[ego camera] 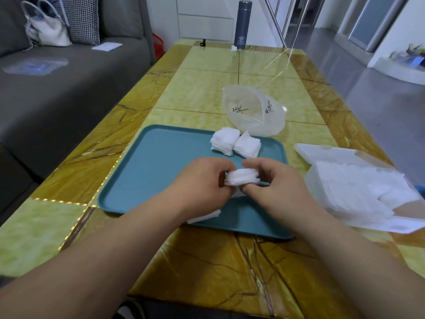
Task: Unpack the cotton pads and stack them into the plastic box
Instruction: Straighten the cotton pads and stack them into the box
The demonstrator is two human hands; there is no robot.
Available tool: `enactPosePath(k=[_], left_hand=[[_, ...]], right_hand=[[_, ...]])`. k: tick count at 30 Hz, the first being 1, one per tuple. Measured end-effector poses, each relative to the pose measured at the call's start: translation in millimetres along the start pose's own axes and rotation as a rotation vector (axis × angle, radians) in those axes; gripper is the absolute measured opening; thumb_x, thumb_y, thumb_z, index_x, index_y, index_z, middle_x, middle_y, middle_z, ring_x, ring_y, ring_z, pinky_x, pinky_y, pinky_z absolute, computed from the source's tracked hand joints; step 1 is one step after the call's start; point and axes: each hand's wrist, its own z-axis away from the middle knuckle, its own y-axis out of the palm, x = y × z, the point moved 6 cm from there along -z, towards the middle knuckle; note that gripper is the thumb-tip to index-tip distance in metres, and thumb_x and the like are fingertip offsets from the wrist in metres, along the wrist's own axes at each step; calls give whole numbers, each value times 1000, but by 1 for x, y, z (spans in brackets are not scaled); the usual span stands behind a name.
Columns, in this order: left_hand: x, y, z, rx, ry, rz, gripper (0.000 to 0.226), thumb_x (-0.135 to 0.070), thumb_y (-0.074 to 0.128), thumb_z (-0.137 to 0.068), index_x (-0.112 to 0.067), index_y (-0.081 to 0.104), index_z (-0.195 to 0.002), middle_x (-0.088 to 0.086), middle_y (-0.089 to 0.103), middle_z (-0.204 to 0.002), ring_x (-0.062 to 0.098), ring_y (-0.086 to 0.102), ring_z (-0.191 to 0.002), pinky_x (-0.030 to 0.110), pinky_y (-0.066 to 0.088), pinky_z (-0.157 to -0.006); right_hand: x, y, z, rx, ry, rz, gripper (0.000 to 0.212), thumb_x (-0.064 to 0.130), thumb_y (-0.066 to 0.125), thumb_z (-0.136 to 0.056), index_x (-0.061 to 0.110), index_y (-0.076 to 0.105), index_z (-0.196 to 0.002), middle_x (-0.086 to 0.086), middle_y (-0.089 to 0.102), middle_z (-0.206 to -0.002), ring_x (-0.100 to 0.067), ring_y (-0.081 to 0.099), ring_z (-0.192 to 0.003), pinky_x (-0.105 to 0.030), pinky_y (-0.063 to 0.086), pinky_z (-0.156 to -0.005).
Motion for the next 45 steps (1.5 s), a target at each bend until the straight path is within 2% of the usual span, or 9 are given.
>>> enactPosePath(k=[6, 13, 17, 22, 26, 30, 34, 40, 45], left_hand=[[6, 0, -1, 18, -87, -29, 27, -43, 75, -82, -36, 68, -107, -14, 67, -74, 9, 64, -82, 31, 47, -73], [6, 5, -3, 35, -97, -52, 17, -29, 70, -83, -33, 70, -100, -10, 69, -84, 18, 65, -91, 37, 47, -83], [8, -8, -3, -18, -49, 42, 31, -17, 64, -87, -34, 72, -111, -12, 71, -85, 12, 65, -84, 34, 53, -81], [49, -44, -1, -103, -211, -59, 37, -26, 68, -94, -33, 65, -130, -13, 65, -118, 12, 61, -101, 26, 46, -87], [69, -42, 3, 24, -268, -8, 48, -38, 72, -93, -33, 59, -139, -12, 61, -131, 12, 61, -107, 27, 46, -92], [66, -40, 0, 114, -233, -9, 57, -39, 76, -89, -36, 56, -143, -12, 60, -129, 10, 60, -104, 26, 45, -90], [61, -39, 1, 228, -235, -64, 55, -33, 76, -90, -33, 57, -142, -14, 59, -109, 6, 58, -91, 16, 42, -73], [62, -39, 1, 172, -280, -25, 20, -29, 73, -86, -29, 68, -106, -11, 64, -99, 13, 62, -91, 26, 47, -70], [51, -47, 0, -95, -247, 514, 7, -20, 74, -92, -19, 72, -99, -3, 72, -86, 9, 60, -68, 23, 47, -60]], right_hand=[[-2, -1, -1, -25, -11, 2, 30, 4, 74, -84, 32, 72, -93, 14, 75, -91, 0, 68, -84, -9, 50, -71], [1, 10, 1, 60, -22, 49, 39, 6, 69, -89, 34, 74, -116, 18, 73, -106, 9, 63, -93, 3, 43, -75], [7, 12, -2, 39, -76, 86, 31, 12, 69, -90, 37, 76, -107, 18, 76, -98, 0, 68, -91, -20, 53, -82], [11, 14, -10, -24, -59, 53, 51, 12, 71, -91, 36, 64, -136, 15, 68, -113, -3, 63, -98, 5, 39, -80], [15, 22, -13, 16, -99, 53, 60, 9, 68, -92, 43, 59, -141, 15, 61, -124, -4, 60, -110, -11, 40, -98], [16, 25, -14, 8, -186, 200, 49, 11, 69, -93, 36, 66, -135, 10, 64, -122, -5, 55, -114, -1, 33, -89], [13, 26, -16, 25, -159, 256, 45, 15, 68, -95, 34, 66, -136, 6, 65, -121, -10, 58, -111, -7, 32, -87], [6, 9, -17, -47, 11, 41, 50, 21, 76, -90, 26, 64, -138, 18, 68, -115, 0, 65, -100, -9, 42, -82], [-2, 4, -21, -61, 68, -54, 48, 23, 80, -88, 19, 67, -134, 12, 72, -109, 4, 66, -95, -8, 45, -78]])
